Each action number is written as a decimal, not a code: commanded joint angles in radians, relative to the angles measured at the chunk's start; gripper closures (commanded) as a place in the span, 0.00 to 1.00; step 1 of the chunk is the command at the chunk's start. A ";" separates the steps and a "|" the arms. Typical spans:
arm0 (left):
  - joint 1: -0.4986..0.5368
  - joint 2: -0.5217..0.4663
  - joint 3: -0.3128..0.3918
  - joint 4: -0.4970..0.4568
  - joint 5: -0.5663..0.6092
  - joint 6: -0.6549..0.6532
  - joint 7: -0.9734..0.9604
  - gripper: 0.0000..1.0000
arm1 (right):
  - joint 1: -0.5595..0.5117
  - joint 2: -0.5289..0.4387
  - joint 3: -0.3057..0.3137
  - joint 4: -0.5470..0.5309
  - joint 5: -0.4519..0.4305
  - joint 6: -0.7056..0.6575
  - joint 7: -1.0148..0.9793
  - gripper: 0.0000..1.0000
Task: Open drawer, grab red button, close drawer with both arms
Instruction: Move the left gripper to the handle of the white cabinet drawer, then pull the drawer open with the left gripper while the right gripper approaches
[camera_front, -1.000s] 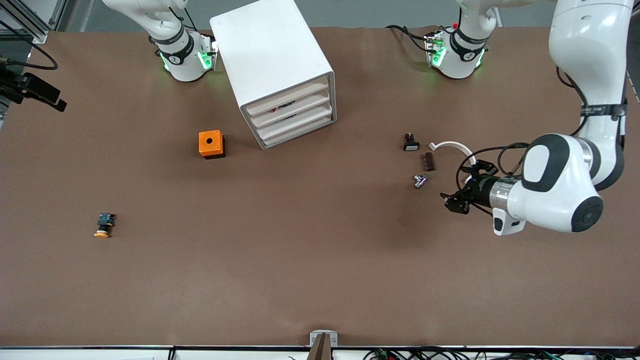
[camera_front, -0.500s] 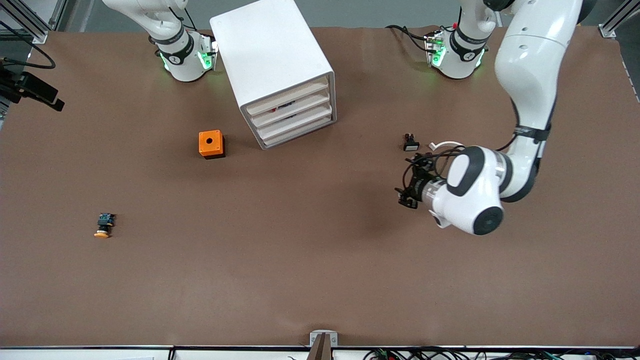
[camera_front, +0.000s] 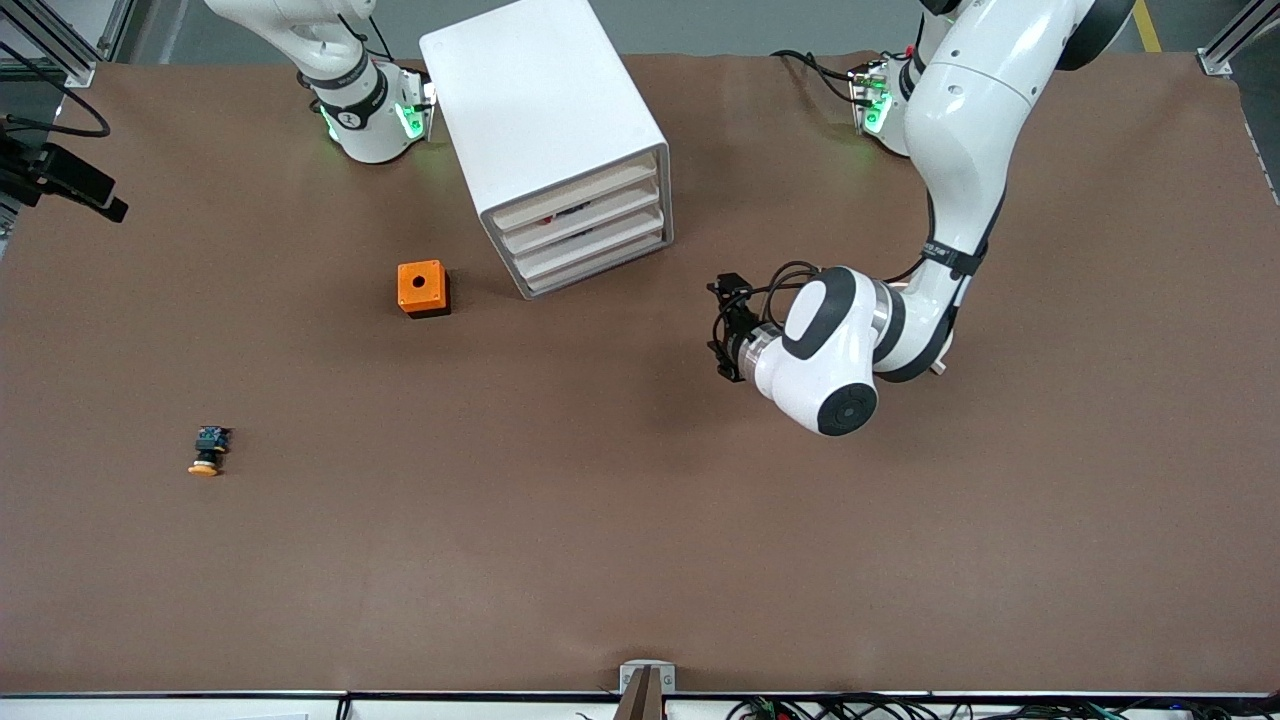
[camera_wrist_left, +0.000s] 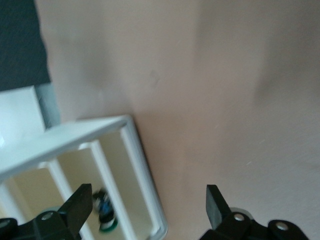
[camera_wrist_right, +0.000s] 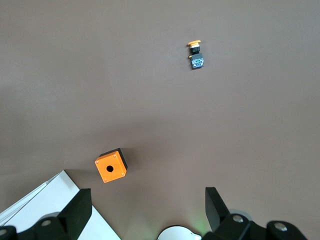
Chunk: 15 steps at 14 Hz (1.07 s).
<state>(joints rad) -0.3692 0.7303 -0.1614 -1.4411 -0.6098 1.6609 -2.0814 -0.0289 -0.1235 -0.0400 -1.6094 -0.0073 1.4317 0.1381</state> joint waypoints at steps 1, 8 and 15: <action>0.009 0.037 0.003 0.002 -0.160 -0.041 -0.016 0.00 | -0.009 0.012 0.006 0.026 -0.014 -0.016 -0.003 0.00; -0.121 0.109 0.005 0.007 -0.421 -0.062 -0.178 0.00 | -0.009 0.012 0.006 0.029 -0.013 -0.014 -0.003 0.00; -0.220 0.181 0.005 0.008 -0.416 -0.094 -0.227 0.13 | -0.009 0.012 0.006 0.029 -0.013 -0.011 -0.003 0.00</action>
<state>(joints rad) -0.5697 0.9102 -0.1623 -1.4489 -1.0116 1.6021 -2.2638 -0.0291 -0.1235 -0.0400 -1.6068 -0.0074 1.4320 0.1381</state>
